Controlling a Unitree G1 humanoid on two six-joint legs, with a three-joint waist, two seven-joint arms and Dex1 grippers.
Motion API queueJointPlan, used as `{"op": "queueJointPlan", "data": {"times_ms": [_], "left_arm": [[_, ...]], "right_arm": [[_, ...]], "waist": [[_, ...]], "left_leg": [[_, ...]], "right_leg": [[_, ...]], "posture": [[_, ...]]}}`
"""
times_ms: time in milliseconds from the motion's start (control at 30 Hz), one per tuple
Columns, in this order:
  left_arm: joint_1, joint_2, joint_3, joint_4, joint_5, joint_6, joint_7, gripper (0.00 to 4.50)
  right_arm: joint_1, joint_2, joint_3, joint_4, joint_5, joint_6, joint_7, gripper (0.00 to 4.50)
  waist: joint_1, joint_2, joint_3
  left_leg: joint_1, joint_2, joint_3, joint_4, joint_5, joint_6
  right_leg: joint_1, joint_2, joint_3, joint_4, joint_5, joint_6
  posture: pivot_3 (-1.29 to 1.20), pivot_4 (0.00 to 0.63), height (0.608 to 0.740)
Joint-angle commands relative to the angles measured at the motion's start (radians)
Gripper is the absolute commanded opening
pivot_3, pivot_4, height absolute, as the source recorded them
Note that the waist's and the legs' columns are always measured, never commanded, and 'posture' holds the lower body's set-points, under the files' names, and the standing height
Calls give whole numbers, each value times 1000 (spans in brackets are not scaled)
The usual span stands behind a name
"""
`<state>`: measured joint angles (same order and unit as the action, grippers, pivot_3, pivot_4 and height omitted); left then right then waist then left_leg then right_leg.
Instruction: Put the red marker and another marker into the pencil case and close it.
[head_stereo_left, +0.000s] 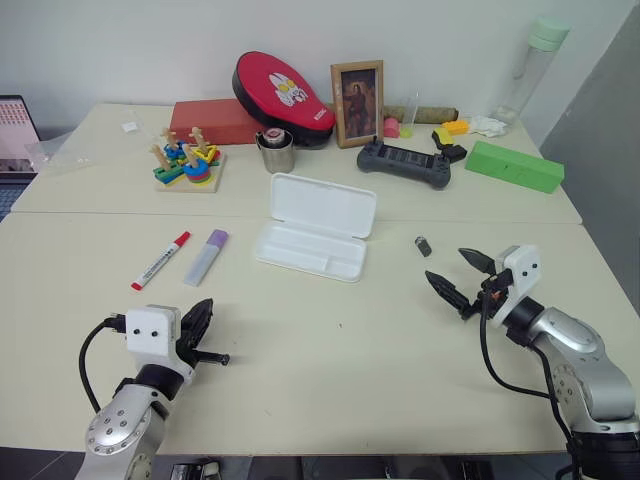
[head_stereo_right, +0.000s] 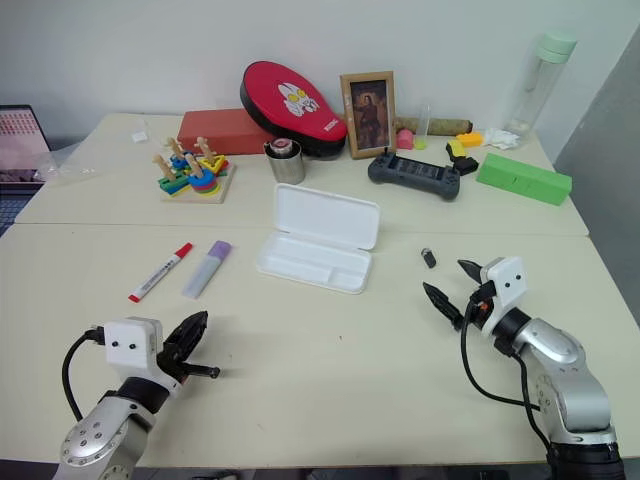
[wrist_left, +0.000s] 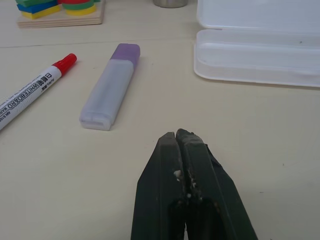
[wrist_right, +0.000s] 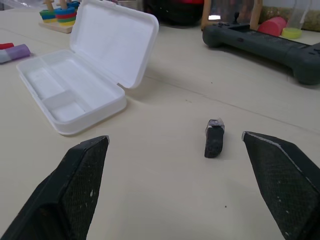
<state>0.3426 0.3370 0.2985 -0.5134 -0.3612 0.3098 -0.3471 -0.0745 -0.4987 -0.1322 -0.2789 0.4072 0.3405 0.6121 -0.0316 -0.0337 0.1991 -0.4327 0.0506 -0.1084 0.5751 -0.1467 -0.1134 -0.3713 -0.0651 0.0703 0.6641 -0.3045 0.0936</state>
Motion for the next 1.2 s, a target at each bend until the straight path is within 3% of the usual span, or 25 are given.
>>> {"op": "queueJointPlan", "data": {"times_ms": [33, 167, 300, 433, 633, 833, 1200], "left_arm": [[8, 39, 37, -55, -38, 12, -34, 50], [19, 114, 69, -56, -76, 35, -111, 50], [56, 258, 124, -68, -136, 84, -254, 50], [56, 312, 153, -55, -148, 100, -286, 50], [9, 466, 257, -90, -255, 190, -408, 50], [-117, 538, 280, -120, -326, 277, -380, 50], [-228, 547, 231, -127, -339, 336, -350, 50]], "right_arm": [[-31, -20, 10, -20, -1, -18, 36, 4500], [-70, -61, 54, -33, -10, -10, 97, 4500], [-150, -153, 148, -35, -24, 66, 200, 4500], [-194, -171, 172, -22, -14, 99, 231, 4500], [-400, -174, 323, 38, -55, 106, 392, 4500], [-507, -109, 439, 112, -110, 88, 448, 4500], [-616, -29, 601, 307, -307, 59, 463, 4500]], "waist": [[0, 0, 0], [0, 1, -1], [-1, 1, -1], [-1, 2, -1], [-3, 4, -1], [0, 3, -2], [-4, 3, -1]], "left_leg": [[0, 0, 0, 0, 0, 0], [0, 0, 0, 0, 0, 0], [0, 0, 0, 0, 0, 0], [1, 0, 0, 0, 0, 0], [1, 1, 0, 0, 1, 1], [1, 1, 0, -1, 1, 1], [1, 1, 0, -2, 1, 1]], "right_leg": [[0, 0, 0, 0, 0, 0], [0, 0, 0, 0, 0, 0], [-1, 0, 0, 1, -1, -2], [0, 0, 0, 0, -3, -5], [-1, 0, 0, 1, -3, -5], [-1, 0, -1, 1, 0, -1], [-2, 1, -1, 1, 1, 0]], "posture": [[0, 150, 740], [0, 150, 740], [0, 150, 740], [0, 150, 740], [0, 150, 740], [0, 150, 740], [0, 150, 740]]}}
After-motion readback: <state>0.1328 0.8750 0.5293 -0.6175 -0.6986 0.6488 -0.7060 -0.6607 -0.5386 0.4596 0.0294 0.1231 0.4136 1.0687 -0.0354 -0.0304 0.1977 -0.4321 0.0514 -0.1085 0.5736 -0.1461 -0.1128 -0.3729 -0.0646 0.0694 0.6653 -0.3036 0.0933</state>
